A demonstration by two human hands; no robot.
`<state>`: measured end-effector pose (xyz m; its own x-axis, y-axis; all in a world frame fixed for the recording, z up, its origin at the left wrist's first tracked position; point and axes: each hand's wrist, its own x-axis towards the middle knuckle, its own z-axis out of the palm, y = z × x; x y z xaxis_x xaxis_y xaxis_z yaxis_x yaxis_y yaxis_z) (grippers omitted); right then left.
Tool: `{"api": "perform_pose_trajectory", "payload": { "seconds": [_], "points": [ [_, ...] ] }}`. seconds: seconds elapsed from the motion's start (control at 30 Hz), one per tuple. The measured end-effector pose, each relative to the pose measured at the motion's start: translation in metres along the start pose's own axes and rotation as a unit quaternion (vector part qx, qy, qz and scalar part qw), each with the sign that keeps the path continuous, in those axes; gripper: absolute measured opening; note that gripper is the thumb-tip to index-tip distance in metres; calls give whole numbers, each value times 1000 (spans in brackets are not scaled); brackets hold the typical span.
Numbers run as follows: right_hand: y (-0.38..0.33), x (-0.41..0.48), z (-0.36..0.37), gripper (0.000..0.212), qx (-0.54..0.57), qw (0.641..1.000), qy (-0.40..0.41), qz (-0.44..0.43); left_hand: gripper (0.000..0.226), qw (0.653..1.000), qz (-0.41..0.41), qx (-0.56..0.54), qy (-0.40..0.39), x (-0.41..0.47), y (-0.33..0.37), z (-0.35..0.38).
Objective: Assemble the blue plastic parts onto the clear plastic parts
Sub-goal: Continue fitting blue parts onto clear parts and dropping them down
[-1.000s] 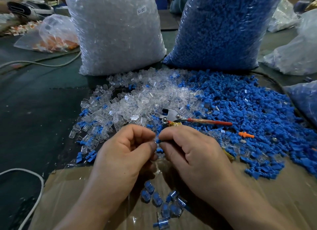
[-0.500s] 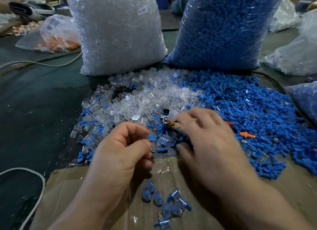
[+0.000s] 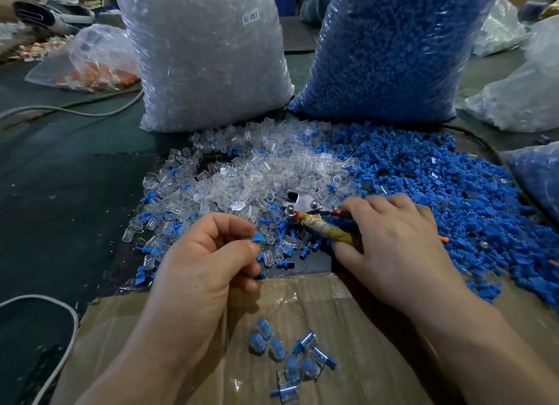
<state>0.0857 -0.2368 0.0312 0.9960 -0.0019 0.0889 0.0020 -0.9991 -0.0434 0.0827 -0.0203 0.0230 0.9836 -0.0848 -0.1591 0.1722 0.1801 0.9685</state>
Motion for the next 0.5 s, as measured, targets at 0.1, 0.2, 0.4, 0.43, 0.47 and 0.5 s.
{"api": "perform_pose_trajectory", "payload": {
  "seconds": [0.1,0.2,0.4,0.43,0.47,0.5],
  "points": [
    [1,-1,-5,42,55,998,30,-3,27,1000,11,12,8,2,-2,-3],
    [-3,-8,-11,39,149,987,29,-46,27,1000,20,-5,24,3,-1,-6],
    [-10,-19,-16,48,178,975,9,-131,29,996,71,33,32,7,2,-15],
    [-10,-19,-16,50,181,974,11,-134,35,995,78,45,32,8,2,-17],
    [-10,-19,-17,51,180,974,14,-136,38,995,83,54,30,8,2,-17],
    [-10,-20,-17,52,179,974,16,-138,39,994,88,63,26,8,2,-18]
  ]
}}
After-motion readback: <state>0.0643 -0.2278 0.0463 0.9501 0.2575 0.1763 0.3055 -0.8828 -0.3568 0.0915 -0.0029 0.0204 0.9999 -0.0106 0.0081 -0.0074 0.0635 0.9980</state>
